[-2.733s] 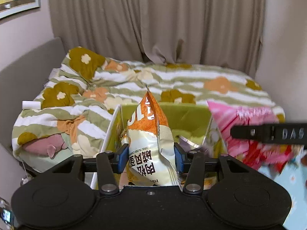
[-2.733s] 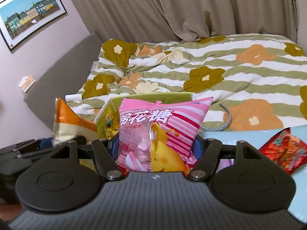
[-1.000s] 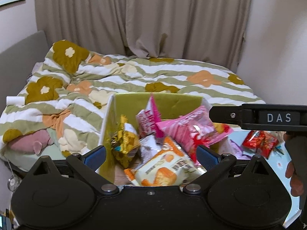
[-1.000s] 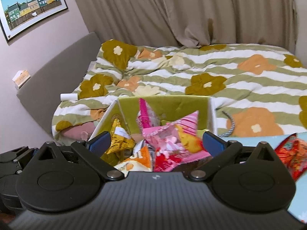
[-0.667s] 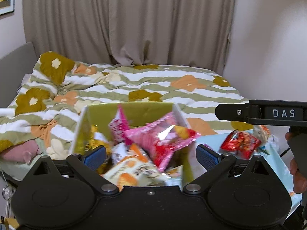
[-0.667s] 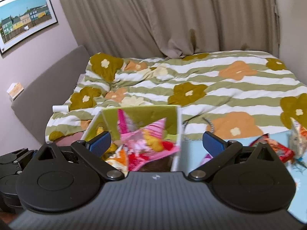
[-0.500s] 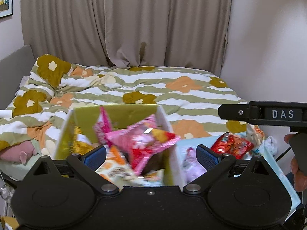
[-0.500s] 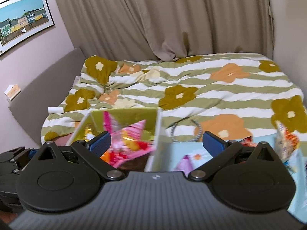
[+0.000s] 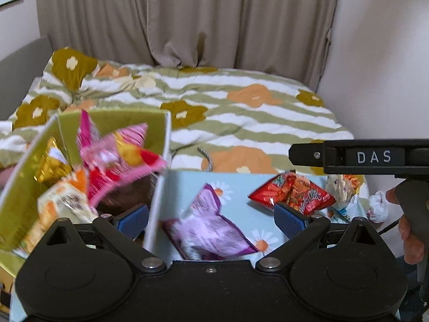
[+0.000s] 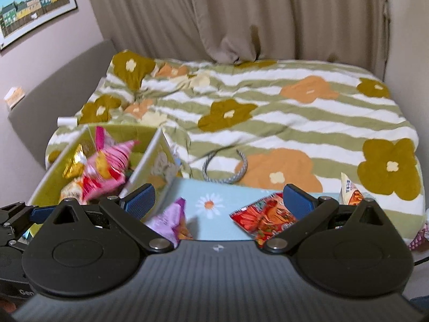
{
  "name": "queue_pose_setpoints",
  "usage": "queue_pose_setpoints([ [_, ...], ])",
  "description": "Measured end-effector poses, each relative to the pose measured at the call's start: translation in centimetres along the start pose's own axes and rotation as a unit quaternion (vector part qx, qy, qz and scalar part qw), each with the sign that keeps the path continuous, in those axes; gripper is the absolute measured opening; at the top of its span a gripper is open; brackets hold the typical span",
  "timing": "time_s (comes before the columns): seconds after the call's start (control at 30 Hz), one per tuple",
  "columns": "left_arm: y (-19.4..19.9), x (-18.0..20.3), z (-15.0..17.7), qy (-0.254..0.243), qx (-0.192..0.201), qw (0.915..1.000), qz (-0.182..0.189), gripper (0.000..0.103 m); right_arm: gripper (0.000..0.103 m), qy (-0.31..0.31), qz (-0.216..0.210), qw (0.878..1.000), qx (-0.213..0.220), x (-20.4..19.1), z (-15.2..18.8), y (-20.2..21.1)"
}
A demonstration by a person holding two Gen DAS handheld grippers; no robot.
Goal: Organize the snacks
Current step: 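Move both tools back over the blue tray, then grasp the purple bag with the left tool while the right tool grasps the red Potato Stix bag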
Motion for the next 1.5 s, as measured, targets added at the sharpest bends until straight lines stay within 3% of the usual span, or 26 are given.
queue_pose_setpoints([
  [0.23,-3.7,2.4,1.6,0.034,-0.034,0.9983,-0.033,0.101,0.103,0.037,-0.015,0.998,-0.042,2.8,0.7,-3.7],
  [0.57,-9.2,3.0,3.0,0.063,-0.075,0.9914,-0.086,0.101,0.103,0.129,0.012,0.988,-0.08,4.1,2.1,-9.7],
  [0.83,-12.0,3.8,3.6,0.026,-0.093,0.9862,-0.135,0.101,0.103,0.169,0.014,0.979,-0.116,4.2,3.5,-12.4],
  [0.97,-13.2,3.5,4.1,0.027,-0.11,0.9838,-0.139,0.099,0.103,0.18,0.026,0.976,-0.124,4.1,3.8,-13.4],
  [1.07,-13.6,3.2,4.4,0.024,-0.113,0.9833,-0.141,0.083,0.103,0.188,0.034,0.973,-0.133,4.3,4.0,-13.9],
  [1.17,-13.2,2.6,4.6,0.031,-0.1,0.9866,-0.125,0.075,0.103,0.184,0.034,0.972,-0.144,4.6,4.4,-14.2],
  [1.5,-11.5,2.3,4.7,0.037,-0.097,0.9883,-0.111,0.07,0.103,0.163,0.025,0.973,-0.161,5.2,5.1,-15.2],
])
Point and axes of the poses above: each gripper's, at about its wrist camera, not at the fingertips, and y roughly against the way its jaws point, x to its right, z to its underside, the point moved 2 cm from there along -y, roughly the way its jaws point, and after that the axes turned 2 degrees about -z, right-handed, at the moved point
